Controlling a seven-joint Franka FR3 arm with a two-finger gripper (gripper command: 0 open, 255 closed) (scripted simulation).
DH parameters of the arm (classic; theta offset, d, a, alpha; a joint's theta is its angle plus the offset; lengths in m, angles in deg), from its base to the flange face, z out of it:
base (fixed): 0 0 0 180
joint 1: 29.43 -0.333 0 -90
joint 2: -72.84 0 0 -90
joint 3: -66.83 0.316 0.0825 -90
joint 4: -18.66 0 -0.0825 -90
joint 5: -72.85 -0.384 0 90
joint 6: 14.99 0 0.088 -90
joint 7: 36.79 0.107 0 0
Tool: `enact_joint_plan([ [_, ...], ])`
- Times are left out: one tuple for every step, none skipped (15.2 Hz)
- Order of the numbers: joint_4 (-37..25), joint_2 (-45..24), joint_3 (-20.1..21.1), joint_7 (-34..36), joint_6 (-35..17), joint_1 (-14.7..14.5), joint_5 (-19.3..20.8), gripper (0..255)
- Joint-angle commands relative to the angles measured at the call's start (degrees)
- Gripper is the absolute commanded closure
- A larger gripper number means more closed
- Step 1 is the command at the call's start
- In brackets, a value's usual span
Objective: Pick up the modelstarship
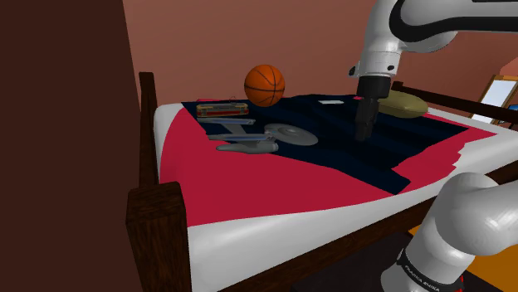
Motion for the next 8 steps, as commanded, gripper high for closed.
enact_joint_plan([
  [0.0,0.0,0.0,0.0,0.0,0.0,0.0,0],
  [-1.1,-2.2,-0.2,-2.3,-1.4,-1.0,0.3,0],
  [-2.3,-4.4,-0.4,-4.6,-2.7,-2.0,0.5,0],
  [-3.5,-6.6,-0.6,-6.8,-3.9,-3.1,0.8,0],
  [-4.8,-8.7,-0.7,-9.0,-5.0,-4.1,0.9,0],
  [-6.1,-10.7,-0.8,-11.2,-6.1,-5.0,1.1,0],
  [-7.5,-12.8,-0.9,-13.4,-7.0,-6.0,1.2,0],
  [-8.9,-14.8,-0.9,-15.5,-7.9,-6.9,1.2,0],
])
